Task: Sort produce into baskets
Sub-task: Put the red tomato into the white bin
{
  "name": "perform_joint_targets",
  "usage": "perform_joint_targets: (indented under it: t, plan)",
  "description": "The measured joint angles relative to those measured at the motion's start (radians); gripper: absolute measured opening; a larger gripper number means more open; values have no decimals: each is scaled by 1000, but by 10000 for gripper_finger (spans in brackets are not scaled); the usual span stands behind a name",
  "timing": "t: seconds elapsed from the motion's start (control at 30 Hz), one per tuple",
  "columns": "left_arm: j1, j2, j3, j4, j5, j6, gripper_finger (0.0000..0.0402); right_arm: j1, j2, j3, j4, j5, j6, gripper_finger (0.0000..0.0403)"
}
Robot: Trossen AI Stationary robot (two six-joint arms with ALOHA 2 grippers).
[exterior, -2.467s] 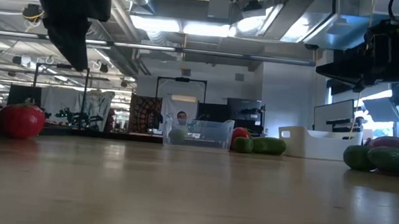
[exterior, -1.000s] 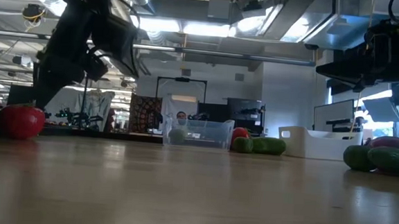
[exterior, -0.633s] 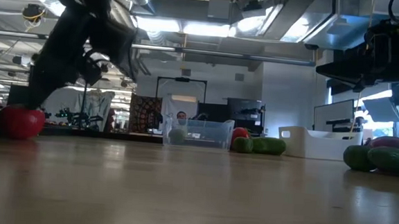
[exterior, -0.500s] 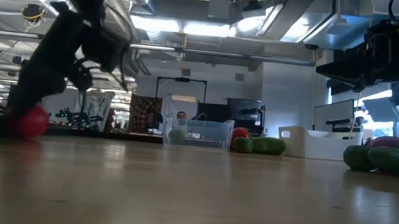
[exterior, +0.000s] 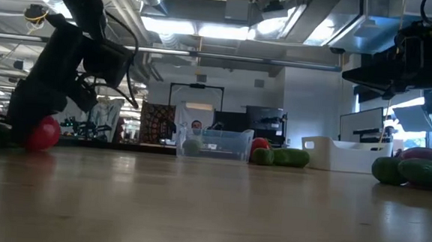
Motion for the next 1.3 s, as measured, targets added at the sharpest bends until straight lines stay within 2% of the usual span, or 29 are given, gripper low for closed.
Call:
perform_joint_targets:
  t: [0.17, 0.5, 0.67, 0.83, 1.13, 1.3]
  plan:
    - [-19, 0, 16, 4, -1, 7, 230, 0, 0, 0, 0, 0, 0, 19]
    - [-59, -47, 154, 14, -29, 21, 235, 0, 0, 0, 0, 0, 0, 19]
    - [-79, -98, 196, 100, -33, 34, 234, 0, 0, 0, 8, 0, 0, 19]
    - [-97, -148, 197, 273, -46, 64, 236, 0, 0, 0, 13, 0, -2, 19]
    - [-109, -164, 157, 769, -47, 161, 238, 0, 0, 0, 19, 0, 1, 19]
    - [-111, -163, 127, 1011, 2, 169, 238, 0, 0, 0, 21, -26, 17, 19]
